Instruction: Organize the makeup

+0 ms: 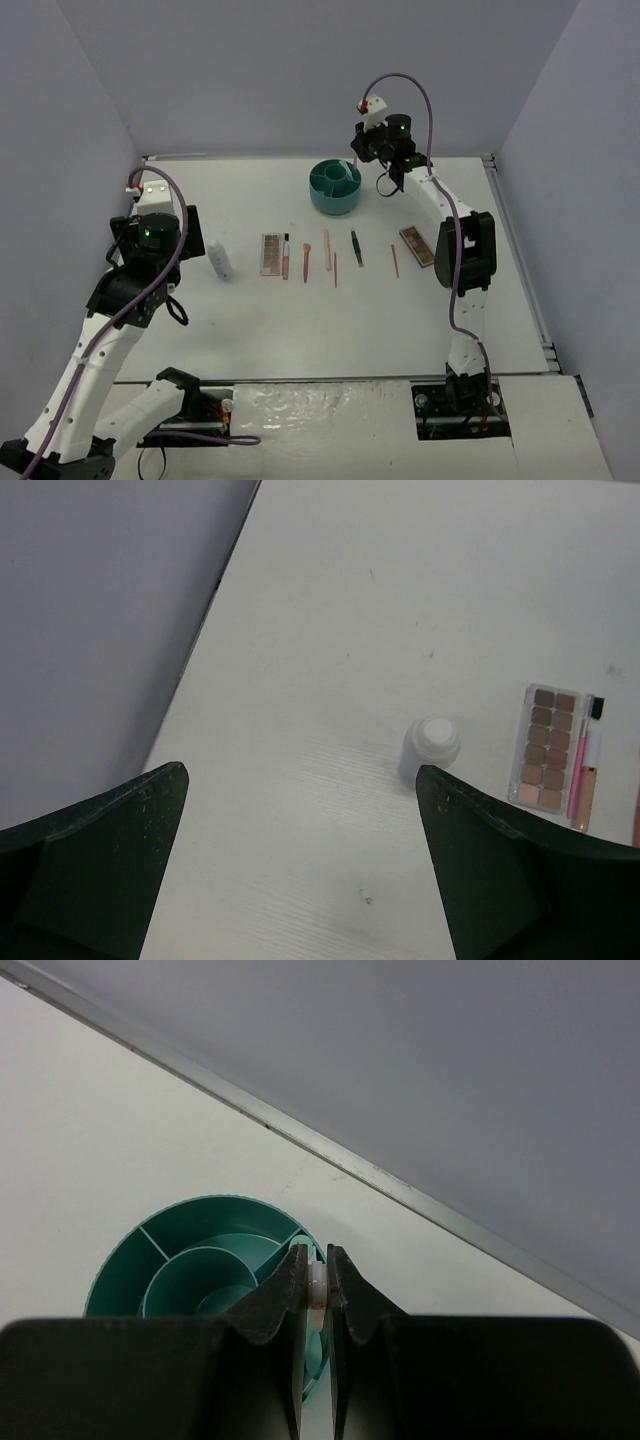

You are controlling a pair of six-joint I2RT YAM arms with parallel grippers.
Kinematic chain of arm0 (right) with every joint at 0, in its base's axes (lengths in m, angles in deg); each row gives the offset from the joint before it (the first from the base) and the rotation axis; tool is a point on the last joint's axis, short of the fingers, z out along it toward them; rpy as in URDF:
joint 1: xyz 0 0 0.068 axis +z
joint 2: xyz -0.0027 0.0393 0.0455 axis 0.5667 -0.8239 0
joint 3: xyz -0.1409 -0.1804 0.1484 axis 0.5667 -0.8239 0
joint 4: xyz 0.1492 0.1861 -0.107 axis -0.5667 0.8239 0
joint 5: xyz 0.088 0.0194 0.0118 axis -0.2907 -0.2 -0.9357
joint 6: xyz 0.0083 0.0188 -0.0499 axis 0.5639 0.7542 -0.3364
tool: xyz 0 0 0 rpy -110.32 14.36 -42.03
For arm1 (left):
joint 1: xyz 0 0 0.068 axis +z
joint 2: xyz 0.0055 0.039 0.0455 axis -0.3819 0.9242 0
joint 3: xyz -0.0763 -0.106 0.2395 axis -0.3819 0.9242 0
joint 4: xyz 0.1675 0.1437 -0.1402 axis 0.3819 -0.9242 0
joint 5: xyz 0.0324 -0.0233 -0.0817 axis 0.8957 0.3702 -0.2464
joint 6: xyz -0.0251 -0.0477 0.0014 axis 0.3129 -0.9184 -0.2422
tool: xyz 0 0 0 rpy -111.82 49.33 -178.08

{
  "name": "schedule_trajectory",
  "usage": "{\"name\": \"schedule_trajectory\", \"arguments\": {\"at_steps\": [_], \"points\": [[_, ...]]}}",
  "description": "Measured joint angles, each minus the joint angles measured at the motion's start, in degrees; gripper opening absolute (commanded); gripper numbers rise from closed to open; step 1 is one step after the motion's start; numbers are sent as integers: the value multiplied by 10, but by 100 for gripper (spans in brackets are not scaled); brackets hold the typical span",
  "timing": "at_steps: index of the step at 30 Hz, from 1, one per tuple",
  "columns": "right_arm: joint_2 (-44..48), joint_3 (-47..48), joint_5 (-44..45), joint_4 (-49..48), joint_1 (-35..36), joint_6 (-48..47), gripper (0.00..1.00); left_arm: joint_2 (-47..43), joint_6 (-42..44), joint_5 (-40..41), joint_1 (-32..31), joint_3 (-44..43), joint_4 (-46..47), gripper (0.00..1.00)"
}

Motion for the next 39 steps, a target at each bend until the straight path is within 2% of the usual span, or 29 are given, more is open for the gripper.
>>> {"name": "schedule_trajectory", "arguments": {"at_steps": [2, 4, 7, 10, 13, 19, 23, 34, 39], "points": [[-13, 9, -3, 0, 0, -3, 0, 12, -1, -30, 26, 16, 2, 97], [-26, 15, -5, 2, 0, -4, 6, 16, -2, -55, 47, 28, 3, 97], [-38, 15, -6, 8, 1, -5, 22, 13, -2, -79, 63, 34, 3, 97], [-45, 15, -7, 18, 3, -6, 47, 9, -3, -93, 68, 34, 6, 97], [-46, 15, -9, 24, 5, -9, 57, 7, -4, -107, 70, 34, 9, 97], [-45, 15, -6, 27, 7, -6, 59, 6, -4, -124, 78, 34, 13, 97], [-7, -21, 31, 39, 7, 5, 59, 1, -4, -138, 80, 36, 15, 97], [302, -309, 188, 93, 0, 110, 61, -5, -4, -183, 83, 36, 18, 97], [353, -407, 214, 139, -1, 162, 60, -5, -4, -195, 83, 36, 20, 97]]}}
